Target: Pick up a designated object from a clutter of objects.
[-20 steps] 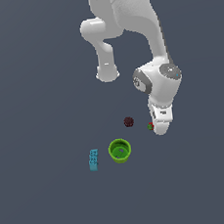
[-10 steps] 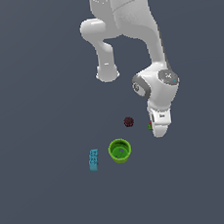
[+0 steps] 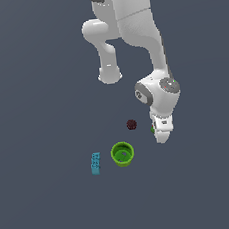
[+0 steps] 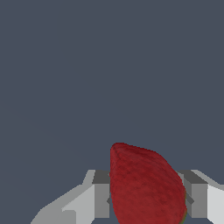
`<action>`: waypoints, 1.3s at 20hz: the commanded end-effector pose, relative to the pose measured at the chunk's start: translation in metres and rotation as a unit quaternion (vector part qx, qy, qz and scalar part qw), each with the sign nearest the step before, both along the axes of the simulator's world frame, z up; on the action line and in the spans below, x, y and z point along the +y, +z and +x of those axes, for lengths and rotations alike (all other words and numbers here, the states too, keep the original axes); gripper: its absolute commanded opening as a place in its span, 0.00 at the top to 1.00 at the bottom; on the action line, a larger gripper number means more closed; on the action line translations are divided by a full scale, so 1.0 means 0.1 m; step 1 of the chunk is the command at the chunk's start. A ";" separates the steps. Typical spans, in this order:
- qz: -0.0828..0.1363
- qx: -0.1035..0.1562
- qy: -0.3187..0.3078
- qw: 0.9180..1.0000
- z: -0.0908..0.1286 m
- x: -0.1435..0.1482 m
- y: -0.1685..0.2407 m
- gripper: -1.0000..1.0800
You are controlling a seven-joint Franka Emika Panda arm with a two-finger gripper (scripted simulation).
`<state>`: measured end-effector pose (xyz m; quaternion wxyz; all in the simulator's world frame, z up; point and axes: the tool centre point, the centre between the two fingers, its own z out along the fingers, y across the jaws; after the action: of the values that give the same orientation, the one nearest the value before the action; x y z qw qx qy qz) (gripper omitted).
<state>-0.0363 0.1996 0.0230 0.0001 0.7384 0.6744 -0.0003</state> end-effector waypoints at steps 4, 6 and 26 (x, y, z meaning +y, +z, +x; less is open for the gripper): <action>0.000 0.000 0.000 1.000 0.00 0.00 -0.01 1.00; 0.000 0.000 0.000 1.000 0.00 0.00 -0.01 1.00; -0.001 -0.001 0.001 1.000 -0.12 -0.22 0.61 1.00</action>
<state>-0.0462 0.1808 0.0738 0.0011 0.7380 0.6748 -0.0010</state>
